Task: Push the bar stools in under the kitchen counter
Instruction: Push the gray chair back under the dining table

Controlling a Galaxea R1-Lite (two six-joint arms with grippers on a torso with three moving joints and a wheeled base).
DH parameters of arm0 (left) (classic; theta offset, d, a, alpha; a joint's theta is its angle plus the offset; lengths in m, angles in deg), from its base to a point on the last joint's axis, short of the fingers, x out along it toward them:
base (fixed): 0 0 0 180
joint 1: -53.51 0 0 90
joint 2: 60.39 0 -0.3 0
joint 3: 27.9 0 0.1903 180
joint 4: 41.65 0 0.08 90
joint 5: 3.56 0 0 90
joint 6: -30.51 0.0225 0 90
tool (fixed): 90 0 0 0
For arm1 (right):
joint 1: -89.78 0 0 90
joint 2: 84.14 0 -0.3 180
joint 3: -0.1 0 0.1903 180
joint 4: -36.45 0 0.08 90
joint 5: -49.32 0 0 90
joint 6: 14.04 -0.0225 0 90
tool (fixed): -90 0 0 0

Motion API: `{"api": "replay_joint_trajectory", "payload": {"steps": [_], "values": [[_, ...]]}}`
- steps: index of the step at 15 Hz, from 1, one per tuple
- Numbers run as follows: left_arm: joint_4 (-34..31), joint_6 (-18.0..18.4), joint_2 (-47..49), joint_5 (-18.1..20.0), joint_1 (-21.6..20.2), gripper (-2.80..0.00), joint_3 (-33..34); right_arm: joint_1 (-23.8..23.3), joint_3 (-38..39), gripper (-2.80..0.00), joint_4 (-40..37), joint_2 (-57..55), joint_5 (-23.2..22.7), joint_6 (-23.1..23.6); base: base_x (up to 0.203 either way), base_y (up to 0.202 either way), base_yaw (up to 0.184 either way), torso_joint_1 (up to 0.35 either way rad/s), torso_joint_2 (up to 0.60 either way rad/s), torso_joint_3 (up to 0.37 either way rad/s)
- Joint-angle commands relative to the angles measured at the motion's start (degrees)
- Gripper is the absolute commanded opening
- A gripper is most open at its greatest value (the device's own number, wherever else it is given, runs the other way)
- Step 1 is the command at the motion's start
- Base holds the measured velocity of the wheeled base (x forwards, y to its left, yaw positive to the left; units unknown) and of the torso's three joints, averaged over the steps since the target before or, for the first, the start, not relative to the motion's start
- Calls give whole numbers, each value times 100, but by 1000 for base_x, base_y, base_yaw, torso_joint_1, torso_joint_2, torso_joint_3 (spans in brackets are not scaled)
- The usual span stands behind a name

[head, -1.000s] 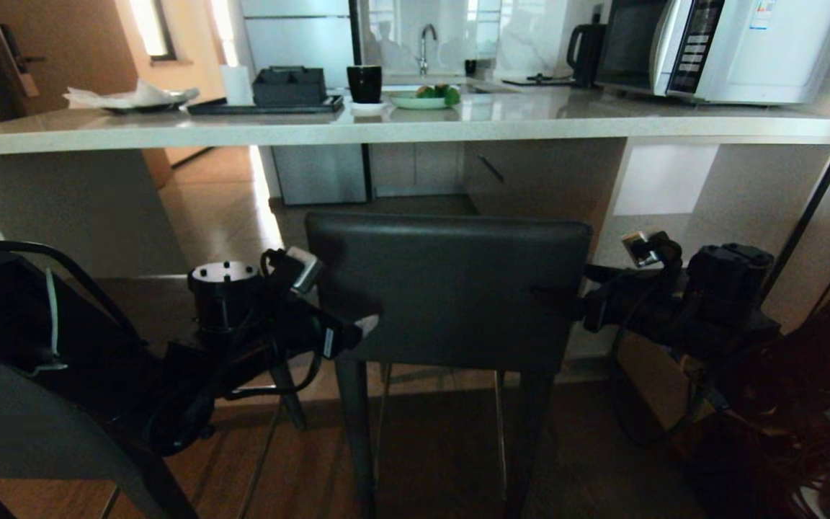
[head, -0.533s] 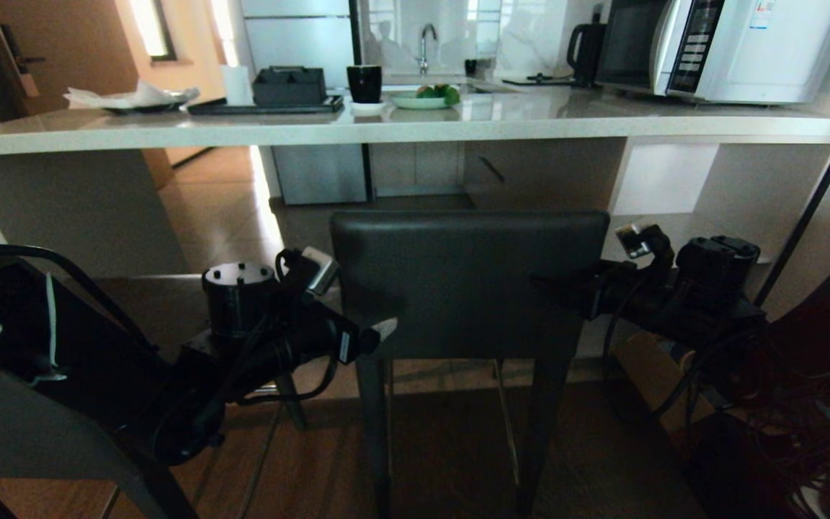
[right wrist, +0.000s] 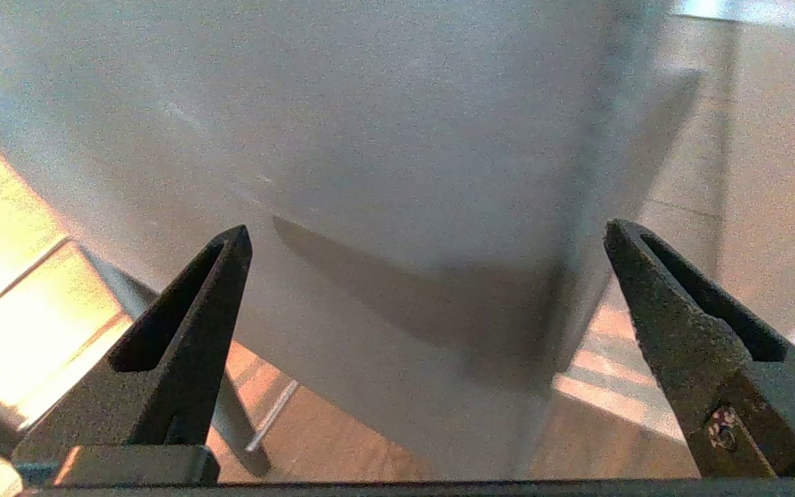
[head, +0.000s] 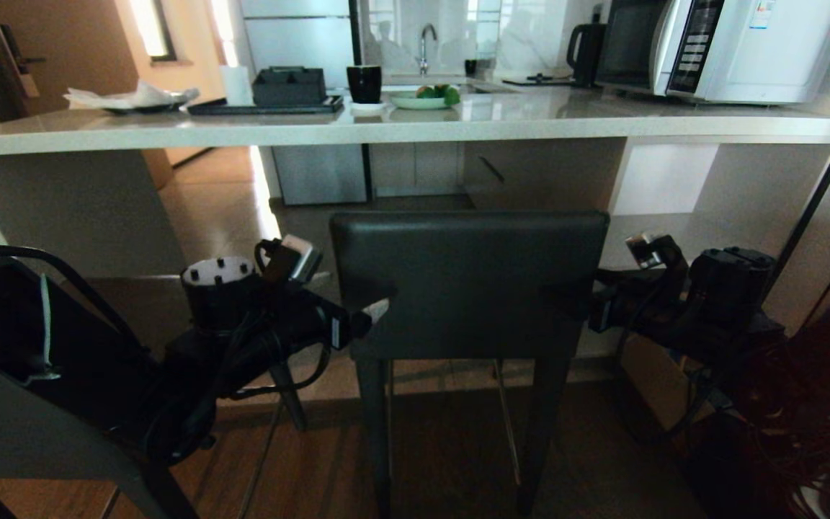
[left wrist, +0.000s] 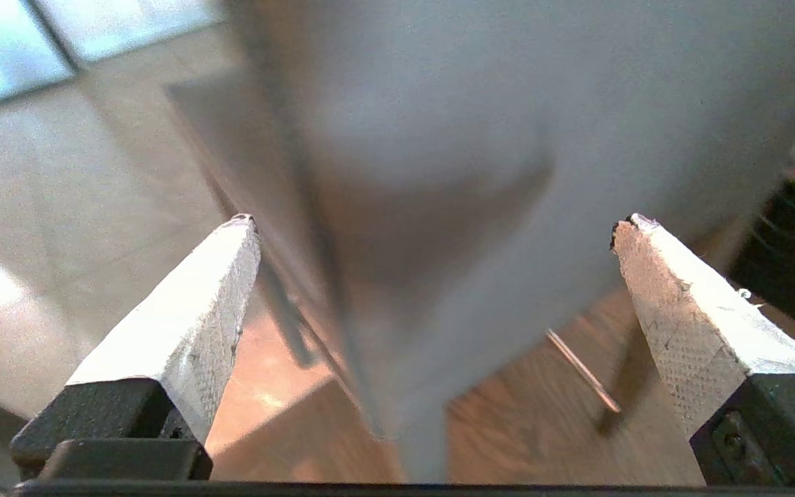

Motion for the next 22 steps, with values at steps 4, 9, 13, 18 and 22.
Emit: {"api": "replay_joint_trajectory", "payload": {"steps": [4,9,13,18,22], "values": [[591,-4,-74,-111,-136,0,760,-8,351,0,971,95,269,-378,0,0,0,0,0,0],[594,-255,-480,-266,-152,0,1109,-17,1022,0,1586,200,418,-237,0,0,0,0,0,0],[594,-511,-866,-242,-40,0,1384,-22,1335,0,1681,536,409,-189,0,0,0,0,0,0],[574,-662,-1399,-87,-102,0,1663,-282,1658,0,1912,878,336,-230,0,0,0,0,0,0],[573,-664,-1704,-67,-18,0,1754,-556,2208,-280,1913,1073,238,-146,0,0,0,0,0,0]]}}
